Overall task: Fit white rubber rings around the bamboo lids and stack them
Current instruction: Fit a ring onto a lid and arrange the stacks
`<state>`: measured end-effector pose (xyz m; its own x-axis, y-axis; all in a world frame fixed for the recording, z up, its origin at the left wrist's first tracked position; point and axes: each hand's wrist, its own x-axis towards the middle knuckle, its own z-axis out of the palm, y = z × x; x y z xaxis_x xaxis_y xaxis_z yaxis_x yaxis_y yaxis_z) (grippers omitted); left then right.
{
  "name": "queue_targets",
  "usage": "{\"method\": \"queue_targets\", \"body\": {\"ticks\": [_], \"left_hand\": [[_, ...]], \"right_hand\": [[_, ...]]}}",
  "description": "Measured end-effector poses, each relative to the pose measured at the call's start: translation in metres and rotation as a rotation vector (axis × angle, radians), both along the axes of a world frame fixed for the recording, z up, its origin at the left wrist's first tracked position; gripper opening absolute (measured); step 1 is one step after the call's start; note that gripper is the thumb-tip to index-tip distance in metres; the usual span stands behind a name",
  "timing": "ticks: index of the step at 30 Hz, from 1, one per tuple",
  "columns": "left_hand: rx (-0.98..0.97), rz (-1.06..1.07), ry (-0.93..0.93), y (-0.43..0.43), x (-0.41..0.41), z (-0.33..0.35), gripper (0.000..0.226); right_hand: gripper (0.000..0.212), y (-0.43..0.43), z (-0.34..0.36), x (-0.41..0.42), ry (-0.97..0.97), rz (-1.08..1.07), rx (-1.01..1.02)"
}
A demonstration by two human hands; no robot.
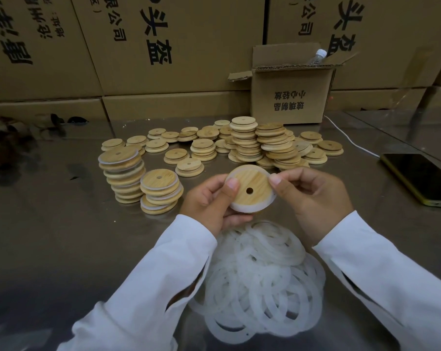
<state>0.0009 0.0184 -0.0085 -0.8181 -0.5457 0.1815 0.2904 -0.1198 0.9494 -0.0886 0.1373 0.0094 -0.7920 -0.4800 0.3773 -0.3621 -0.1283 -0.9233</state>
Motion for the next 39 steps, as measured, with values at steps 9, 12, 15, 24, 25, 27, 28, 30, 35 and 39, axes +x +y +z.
{"method": "queue_targets", "body": {"ticks": [9,12,15,24,25,27,28,30,35,39], "left_hand": [[-0.02,0.126,-0.011,0.011,-0.006,0.0,0.008],[-0.009,0.081,-0.009,0.012,-0.007,0.0,0.003],[-0.043,0.036,-0.029,0.009,-0.005,-0.002,0.019],[-0.186,0.096,-0.137,0.0,-0.003,-0.007,0.01],[-0.2,0.101,-0.137,-0.001,-0.003,-0.007,0.01],[-0.212,0.092,-0.137,-0.004,-0.002,-0.006,0.01],[-0.223,0.08,-0.133,-0.005,-0.001,-0.005,0.01],[-0.265,0.059,-0.121,-0.006,0.0,-0.004,0.009],[-0.371,0.057,-0.093,-0.011,0.004,-0.001,0.007],[-0.365,0.102,-0.079,-0.012,0.003,0.0,0.014]], "right_hand": [[0.012,-0.005,-0.011,0.006,0.099,-0.116,0.068],[0.009,-0.005,-0.011,0.004,0.109,-0.142,0.079],[0.01,-0.004,-0.011,0.002,0.112,-0.156,0.084],[0.017,-0.004,-0.011,0.006,0.206,-0.092,0.158],[0.018,-0.004,-0.011,0.005,0.183,-0.089,0.164],[0.021,-0.004,-0.009,0.003,0.119,-0.071,0.165],[0.021,-0.004,-0.008,0.002,0.084,-0.051,0.171],[0.021,-0.003,-0.006,0.0,0.016,-0.007,0.196],[0.018,-0.001,-0.003,-0.002,-0.058,0.054,0.248],[0.018,-0.001,-0.003,-0.001,0.05,0.034,0.257]]}}
